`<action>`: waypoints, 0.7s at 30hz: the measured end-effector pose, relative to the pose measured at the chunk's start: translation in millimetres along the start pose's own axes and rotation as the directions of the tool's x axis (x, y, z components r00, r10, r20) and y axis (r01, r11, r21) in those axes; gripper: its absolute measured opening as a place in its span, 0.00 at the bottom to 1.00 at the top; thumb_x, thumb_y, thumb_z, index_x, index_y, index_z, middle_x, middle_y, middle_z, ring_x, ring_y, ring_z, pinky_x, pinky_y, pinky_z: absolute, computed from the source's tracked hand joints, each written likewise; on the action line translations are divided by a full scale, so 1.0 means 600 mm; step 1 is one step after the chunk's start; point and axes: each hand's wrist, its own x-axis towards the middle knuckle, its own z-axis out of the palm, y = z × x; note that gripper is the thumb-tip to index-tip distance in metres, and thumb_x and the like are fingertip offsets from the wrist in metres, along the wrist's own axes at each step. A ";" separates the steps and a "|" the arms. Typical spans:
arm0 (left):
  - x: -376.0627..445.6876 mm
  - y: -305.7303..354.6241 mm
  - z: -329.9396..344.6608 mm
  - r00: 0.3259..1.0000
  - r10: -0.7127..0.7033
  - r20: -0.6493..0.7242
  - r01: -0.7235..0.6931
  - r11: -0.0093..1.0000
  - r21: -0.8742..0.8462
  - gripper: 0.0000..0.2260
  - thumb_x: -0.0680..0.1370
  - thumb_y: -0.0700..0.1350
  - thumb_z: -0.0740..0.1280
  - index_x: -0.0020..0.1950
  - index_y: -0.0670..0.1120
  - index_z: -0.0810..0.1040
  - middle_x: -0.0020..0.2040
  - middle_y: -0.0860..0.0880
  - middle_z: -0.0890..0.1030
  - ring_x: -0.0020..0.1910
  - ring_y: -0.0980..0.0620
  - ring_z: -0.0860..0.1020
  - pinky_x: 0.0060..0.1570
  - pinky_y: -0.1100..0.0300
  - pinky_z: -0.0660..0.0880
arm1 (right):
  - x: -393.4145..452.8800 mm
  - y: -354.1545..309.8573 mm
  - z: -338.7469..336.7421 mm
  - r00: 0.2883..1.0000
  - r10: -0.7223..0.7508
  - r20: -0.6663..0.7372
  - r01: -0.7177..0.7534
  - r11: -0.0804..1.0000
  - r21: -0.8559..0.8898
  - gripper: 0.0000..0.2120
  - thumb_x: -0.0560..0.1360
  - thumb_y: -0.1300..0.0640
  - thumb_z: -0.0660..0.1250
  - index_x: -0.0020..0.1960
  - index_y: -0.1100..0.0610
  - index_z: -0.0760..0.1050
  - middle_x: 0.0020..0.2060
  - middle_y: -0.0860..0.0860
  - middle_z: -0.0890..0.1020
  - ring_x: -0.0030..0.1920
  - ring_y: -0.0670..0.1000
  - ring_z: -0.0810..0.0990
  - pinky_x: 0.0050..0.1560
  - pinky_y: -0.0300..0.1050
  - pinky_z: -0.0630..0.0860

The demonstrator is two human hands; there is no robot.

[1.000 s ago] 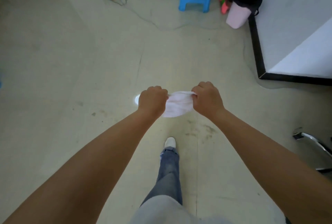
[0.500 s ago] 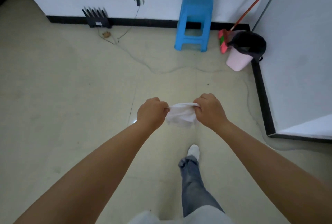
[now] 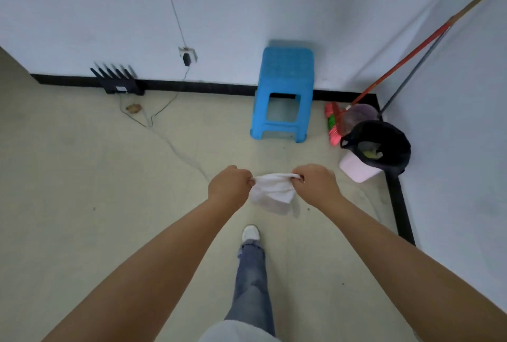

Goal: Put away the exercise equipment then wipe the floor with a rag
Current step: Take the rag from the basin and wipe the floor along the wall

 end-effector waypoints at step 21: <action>0.940 0.175 -0.204 0.986 -0.075 0.150 0.101 0.979 -0.178 0.13 0.81 0.44 0.57 0.58 0.43 0.79 0.55 0.42 0.81 0.56 0.44 0.77 0.52 0.56 0.73 | 0.911 0.235 -0.125 0.893 0.308 0.329 -0.427 0.812 0.398 0.09 0.75 0.65 0.62 0.42 0.68 0.79 0.34 0.57 0.73 0.37 0.52 0.70 0.29 0.40 0.59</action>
